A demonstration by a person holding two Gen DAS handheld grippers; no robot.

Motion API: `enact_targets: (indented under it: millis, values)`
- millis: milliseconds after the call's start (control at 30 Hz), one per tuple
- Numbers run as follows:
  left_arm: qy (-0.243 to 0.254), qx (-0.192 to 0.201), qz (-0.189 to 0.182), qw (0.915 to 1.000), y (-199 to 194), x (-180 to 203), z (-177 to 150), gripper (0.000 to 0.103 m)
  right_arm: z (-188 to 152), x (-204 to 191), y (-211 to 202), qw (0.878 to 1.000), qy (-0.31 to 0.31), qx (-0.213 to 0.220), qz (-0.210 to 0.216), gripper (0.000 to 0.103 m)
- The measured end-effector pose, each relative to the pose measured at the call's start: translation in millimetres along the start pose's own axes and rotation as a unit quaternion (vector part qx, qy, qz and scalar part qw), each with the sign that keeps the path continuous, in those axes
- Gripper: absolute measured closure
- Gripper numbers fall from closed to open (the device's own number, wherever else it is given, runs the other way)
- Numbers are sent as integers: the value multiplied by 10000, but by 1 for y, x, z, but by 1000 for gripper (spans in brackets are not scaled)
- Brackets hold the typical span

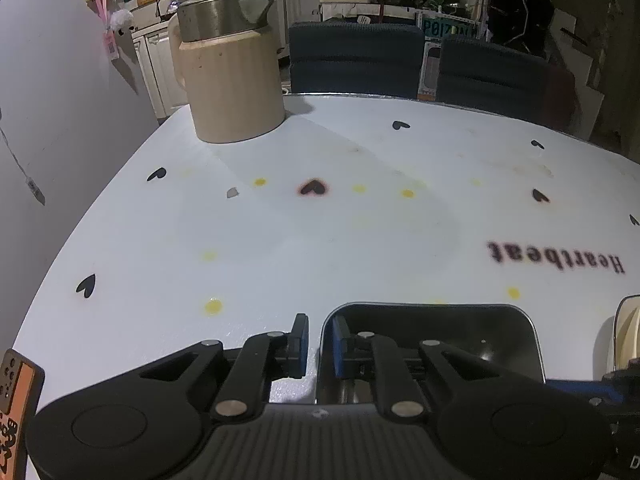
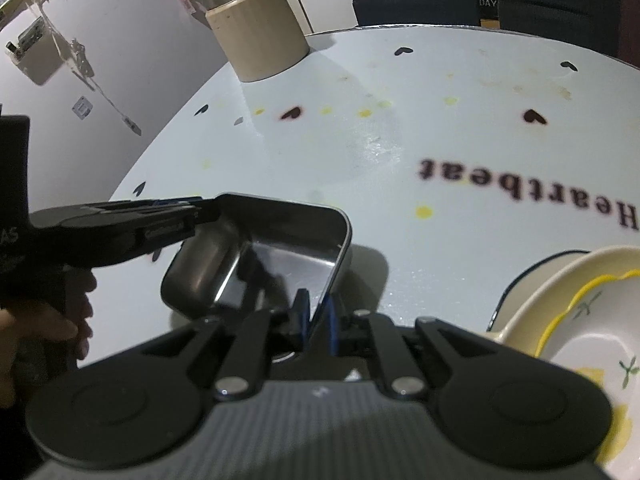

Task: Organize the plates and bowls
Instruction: 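Lower the small steel tray into the large steel tray with both grippers, then open both grippers and lift them away from the stacked trays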

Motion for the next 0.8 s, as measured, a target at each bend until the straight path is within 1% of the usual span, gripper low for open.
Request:
enact_targets:
  millis: [33, 100, 133, 167, 200, 267, 367, 433, 467, 533, 567, 600, 633, 667, 700, 733, 800]
  values:
    - [-36, -54, -5, 10000, 0, -1, 0, 86, 0, 1, 0, 10000, 5, 2, -4, 90]
    - [-116, -144, -55, 9998, -1, -4, -1, 78, 1, 1, -1, 10000, 24, 7, -26, 90]
    - [-141, -177, -105, 9997, -4, -5, -2, 76, 1, 2, 0, 10000, 33, 6, -22, 89]
    - [-141, -186, -145, 9996, -6, -5, -3, 72, 1, 2, -1, 9999, 25, 2, -115, 88]
    - [-128, -193, -171, 9996, -9, -5, -4, 67, 1, 2, -1, 9999, 34, 0, -119, 88]
    - [-74, -192, -235, 9995, -16, -5, -6, 61, 2, 2, -3, 9999, 50, 9, -114, 87]
    - [-29, -203, -287, 9994, -26, -4, -10, 53, 3, 2, -6, 9999, 65, 73, -88, 86]
    - [-22, -202, -313, 9993, -32, -5, -12, 49, 4, 1, -9, 9999, 63, 139, -80, 78]
    - [-25, -199, -325, 9993, -36, -6, -13, 45, 5, 0, -11, 9998, 58, 177, -83, 76]
    - [-34, -184, -349, 9992, -43, -7, -15, 38, 6, -2, -15, 9997, 40, 251, -69, 65]
    - [-43, -160, -373, 9992, -47, -7, -16, 32, 6, -2, -17, 9996, 26, 278, -70, 62]
    - [-49, -141, -400, 9991, -51, -8, -16, 27, 6, -3, -19, 9995, -6, 307, -78, 57]
    - [-63, -127, -435, 9990, -55, -8, -17, 26, 6, -5, -21, 9994, -51, 335, -90, 51]
    - [-77, -122, -450, 9989, -59, -9, -18, 22, 6, -6, -24, 9992, -106, 366, -130, 47]
    - [-88, -107, -459, 9988, -63, -10, -18, 17, 6, -7, -26, 9990, -143, 389, -182, 41]
    - [-89, -84, -469, 9988, -66, -9, -19, 14, 6, -7, -29, 9986, -188, 418, -265, 35]
    - [-80, -26, -490, 9988, -73, -9, -20, 3, 6, -6, -36, 9977, -250, 474, -422, 28]
Point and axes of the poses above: each gripper's, at about its wrist camera, not at the fingertips, and y roughly the way its jaws point, x to its right, z to its top, the point moved 3 cm from there along y, roughly the way its jaws point, and after that the axes turned 14 degrees about -y, right-handed, at the moved point
